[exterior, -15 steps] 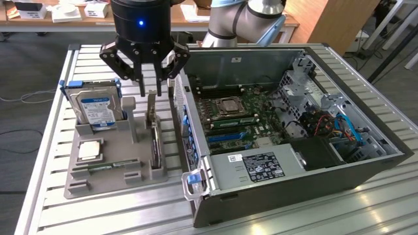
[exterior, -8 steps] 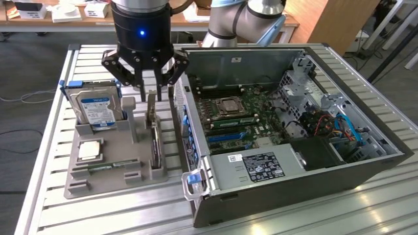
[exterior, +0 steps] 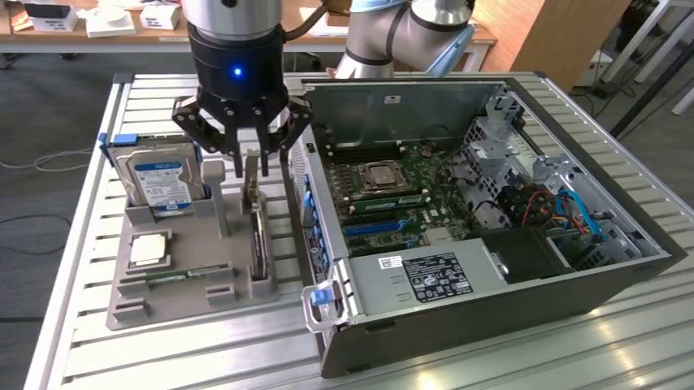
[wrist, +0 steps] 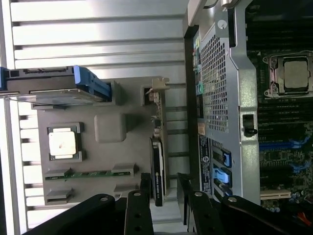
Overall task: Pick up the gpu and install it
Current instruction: 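Pick up the gpu and move the gpu toward the slot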
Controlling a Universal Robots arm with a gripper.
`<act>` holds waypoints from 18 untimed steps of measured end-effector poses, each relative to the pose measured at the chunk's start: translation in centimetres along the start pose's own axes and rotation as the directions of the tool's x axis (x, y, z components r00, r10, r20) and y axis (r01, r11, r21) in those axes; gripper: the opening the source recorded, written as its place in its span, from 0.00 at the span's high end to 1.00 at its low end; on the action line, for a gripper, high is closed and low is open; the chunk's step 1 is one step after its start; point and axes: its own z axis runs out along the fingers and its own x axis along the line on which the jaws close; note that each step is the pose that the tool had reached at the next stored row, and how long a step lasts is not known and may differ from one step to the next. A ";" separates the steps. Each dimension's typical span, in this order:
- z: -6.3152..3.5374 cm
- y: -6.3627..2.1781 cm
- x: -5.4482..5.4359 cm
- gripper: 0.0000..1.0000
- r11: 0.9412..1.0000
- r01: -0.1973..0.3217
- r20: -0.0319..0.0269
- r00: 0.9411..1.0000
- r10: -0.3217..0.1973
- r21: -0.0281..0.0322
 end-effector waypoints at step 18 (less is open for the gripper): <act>3.27 -0.14 0.1 0.64 1.000 0.000 0.000 1.000 0.000 0.000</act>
